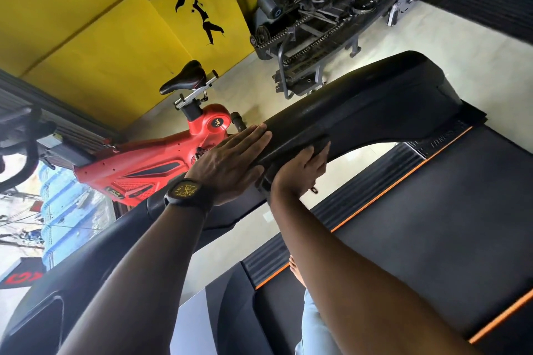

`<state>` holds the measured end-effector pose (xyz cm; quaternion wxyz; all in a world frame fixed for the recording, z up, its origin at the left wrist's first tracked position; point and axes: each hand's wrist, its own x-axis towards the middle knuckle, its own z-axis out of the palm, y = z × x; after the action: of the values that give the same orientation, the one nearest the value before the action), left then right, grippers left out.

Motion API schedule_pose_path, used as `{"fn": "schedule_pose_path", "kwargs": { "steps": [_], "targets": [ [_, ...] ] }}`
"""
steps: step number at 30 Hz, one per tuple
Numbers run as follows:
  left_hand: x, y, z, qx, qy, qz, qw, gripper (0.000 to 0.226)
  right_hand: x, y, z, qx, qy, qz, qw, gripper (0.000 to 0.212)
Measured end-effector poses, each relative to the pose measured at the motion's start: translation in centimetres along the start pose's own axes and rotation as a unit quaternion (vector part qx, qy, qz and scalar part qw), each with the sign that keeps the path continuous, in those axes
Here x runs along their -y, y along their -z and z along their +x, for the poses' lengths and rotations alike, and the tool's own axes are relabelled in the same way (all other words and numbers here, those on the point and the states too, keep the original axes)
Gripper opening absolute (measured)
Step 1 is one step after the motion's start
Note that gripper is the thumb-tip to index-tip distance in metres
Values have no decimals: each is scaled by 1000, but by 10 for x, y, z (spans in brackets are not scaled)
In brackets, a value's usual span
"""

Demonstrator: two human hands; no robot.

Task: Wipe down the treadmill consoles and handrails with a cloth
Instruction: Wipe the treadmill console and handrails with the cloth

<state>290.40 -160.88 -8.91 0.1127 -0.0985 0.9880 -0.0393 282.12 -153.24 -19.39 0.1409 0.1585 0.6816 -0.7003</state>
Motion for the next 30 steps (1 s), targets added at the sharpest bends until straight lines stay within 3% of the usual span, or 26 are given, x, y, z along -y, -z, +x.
{"fn": "schedule_pose_path", "kwargs": {
  "steps": [5, 8, 12, 13, 16, 18, 19, 21, 23, 24, 28, 30],
  "targets": [
    [1, -1, 0, -4, -1, -10, 1000, 68, -1, 3, -22, 10, 239, -54, 970, 51],
    [2, -3, 0, -6, -2, -9, 1000, 68, 2, -2, -5, -31, 187, -30, 981, 53],
    [4, -5, 1, -4, 1, -21, 1000, 67, -11, -1, -8, -7, -57, 32, 998, 69],
    [4, -5, 0, -3, 2, -21, 1000, 67, -11, 4, -16, 19, -57, 31, 998, 68],
    [4, -4, 1, -2, 1, -21, 1000, 67, 0, 14, -29, 89, 77, 26, 993, 58],
    [3, -4, 1, -1, -1, -18, 1000, 67, 7, 12, -15, 66, 151, 11, 986, 58],
    [3, -3, 1, -1, 0, -16, 1000, 67, 5, 9, -6, 32, 154, 2, 987, 58],
    [3, -3, 1, 1, 4, -16, 1000, 67, -2, 1, 7, -17, 66, 7, 998, 62],
    [3, -3, 1, 3, 4, -18, 1000, 67, -7, 0, -1, -2, -40, 24, 999, 72],
    [3, -2, 1, 6, 3, -19, 1000, 67, -6, 2, -9, 14, -43, 23, 999, 74],
    [1, -1, 1, 4, 4, -9, 1000, 67, 5, 8, -12, 20, 128, 26, 991, 59],
    [1, -1, 1, 5, 5, -7, 1000, 67, 1, 4, 4, 0, 135, 16, 991, 57]
  ]
}}
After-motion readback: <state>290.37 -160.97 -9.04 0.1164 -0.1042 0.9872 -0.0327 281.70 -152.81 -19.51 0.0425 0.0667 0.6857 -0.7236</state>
